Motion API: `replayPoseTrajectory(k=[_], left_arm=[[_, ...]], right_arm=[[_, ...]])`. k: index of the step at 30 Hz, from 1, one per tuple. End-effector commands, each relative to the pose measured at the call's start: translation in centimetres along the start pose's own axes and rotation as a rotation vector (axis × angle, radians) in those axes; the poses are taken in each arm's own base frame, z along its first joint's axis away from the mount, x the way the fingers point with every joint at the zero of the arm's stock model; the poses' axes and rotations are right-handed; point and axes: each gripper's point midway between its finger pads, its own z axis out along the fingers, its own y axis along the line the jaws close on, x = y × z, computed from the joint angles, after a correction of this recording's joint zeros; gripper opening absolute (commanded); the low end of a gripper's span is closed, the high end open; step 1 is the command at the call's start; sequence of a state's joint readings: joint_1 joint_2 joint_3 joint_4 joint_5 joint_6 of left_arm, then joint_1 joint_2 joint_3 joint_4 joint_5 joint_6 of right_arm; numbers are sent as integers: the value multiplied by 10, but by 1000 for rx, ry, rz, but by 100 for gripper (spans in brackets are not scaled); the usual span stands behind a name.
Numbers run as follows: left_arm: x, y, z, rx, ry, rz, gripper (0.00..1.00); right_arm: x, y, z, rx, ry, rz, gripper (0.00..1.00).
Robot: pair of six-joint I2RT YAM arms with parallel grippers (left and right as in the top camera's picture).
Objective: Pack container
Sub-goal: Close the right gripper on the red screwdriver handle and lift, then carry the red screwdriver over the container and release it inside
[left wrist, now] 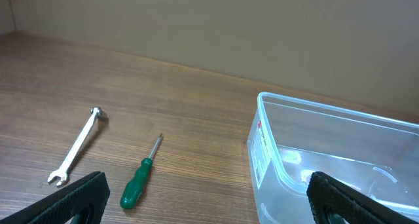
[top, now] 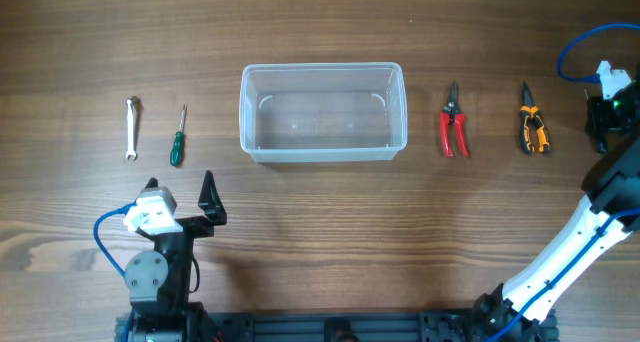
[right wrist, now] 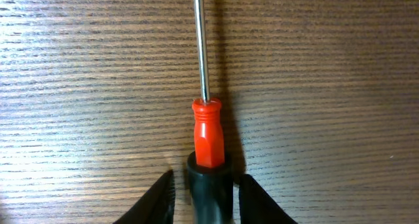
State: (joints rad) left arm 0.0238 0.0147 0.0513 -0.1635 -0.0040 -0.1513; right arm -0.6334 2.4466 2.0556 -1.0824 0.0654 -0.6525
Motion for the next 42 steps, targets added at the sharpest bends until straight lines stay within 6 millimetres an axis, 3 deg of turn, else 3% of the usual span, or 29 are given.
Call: replayPoseTrajectory(k=[1,19,24,28,31,34,37,39,42], left_arm=[[0,1,0,-5,-7,17,100],[0,1,0,-5,-7,17,100],[0,1,0,-5,-7,17,100],[0,1,0,-5,-7,17,100],[0,1,0,-5,-7,17,100],[0,1,0,-5,-7,17,100],[0,1,0,-5,-7,17,100],[0,1,0,-5,-7,17,100],[0,1,0,-5,-7,17,100]], right_arm=[[1,-3,6,16,18,1,29],[-8,-9,-1,33,-17,52,7],[-31,-18,-42,66,-87,69,4],[-63,-4,-97,45,-208,32,4],[-87,25,-151,31,-311,-26,4],[-104,77,-208,8,-396,-119,4],[-115,150,-266,-8,-483,-247,4],[-116,192,-292,-16,-529,-330,4],[-111,279,-332,-44,-605,-516,4]])
